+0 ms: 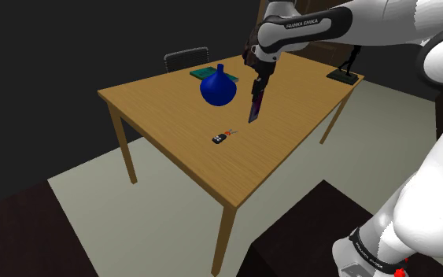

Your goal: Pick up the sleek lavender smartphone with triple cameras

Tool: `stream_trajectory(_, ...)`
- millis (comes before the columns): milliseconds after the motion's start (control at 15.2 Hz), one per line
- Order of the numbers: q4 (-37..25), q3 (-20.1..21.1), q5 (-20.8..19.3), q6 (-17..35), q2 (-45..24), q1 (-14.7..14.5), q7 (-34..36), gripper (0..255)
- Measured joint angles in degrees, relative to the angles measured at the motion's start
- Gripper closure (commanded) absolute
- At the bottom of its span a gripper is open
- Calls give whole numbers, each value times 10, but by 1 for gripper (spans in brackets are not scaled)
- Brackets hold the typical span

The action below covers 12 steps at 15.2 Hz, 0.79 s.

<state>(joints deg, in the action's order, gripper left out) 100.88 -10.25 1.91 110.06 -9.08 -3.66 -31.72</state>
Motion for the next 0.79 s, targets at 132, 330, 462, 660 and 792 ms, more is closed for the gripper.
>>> stream_trajectory(132,-1,0,0,0,0,0,0,255)
stream_trajectory(330,-1,0,0,0,-1,0,0,255)
stream_trajectory(462,-2,0,0,-3,0,0,0,255)
stream_trajectory(660,-20,0,0,-22,0,0,1,255)
stream_trajectory(792,-29,0,-1,-35,5,0,1,255)
